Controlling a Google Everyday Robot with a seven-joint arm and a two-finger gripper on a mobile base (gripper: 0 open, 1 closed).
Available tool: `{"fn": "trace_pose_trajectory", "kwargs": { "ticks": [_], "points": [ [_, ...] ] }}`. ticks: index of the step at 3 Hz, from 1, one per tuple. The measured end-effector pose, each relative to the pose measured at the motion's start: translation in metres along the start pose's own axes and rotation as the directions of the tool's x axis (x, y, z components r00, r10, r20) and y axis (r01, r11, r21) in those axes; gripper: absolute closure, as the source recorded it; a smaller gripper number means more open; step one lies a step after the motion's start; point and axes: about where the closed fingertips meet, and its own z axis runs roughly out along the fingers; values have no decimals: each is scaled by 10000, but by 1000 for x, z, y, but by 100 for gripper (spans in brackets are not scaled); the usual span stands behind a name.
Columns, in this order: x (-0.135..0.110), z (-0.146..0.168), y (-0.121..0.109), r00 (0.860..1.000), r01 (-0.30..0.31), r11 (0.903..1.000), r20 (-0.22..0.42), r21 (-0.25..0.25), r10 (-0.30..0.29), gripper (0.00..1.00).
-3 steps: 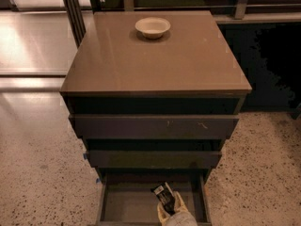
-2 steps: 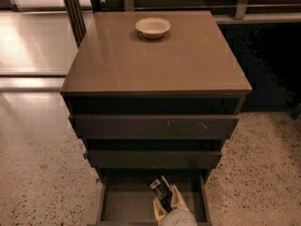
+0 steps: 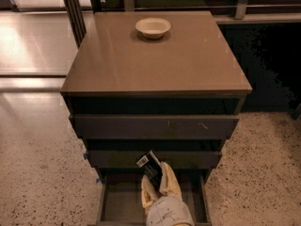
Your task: Pick rxbar chocolate from bottom drawer and place on counter
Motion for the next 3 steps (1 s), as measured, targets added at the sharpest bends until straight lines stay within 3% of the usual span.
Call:
{"fn": "trace_pose_trajectory", "kwargs": {
  "ticks": [1, 2, 3],
  "points": [
    [0, 0, 0, 10000, 0, 10000, 1, 0, 0, 100],
    [-18, 7, -12, 9986, 299, 9995, 423, 54, -302, 100],
    [-51, 20, -32, 9919, 685, 9974, 1087, -210, -659, 100]
  ]
}}
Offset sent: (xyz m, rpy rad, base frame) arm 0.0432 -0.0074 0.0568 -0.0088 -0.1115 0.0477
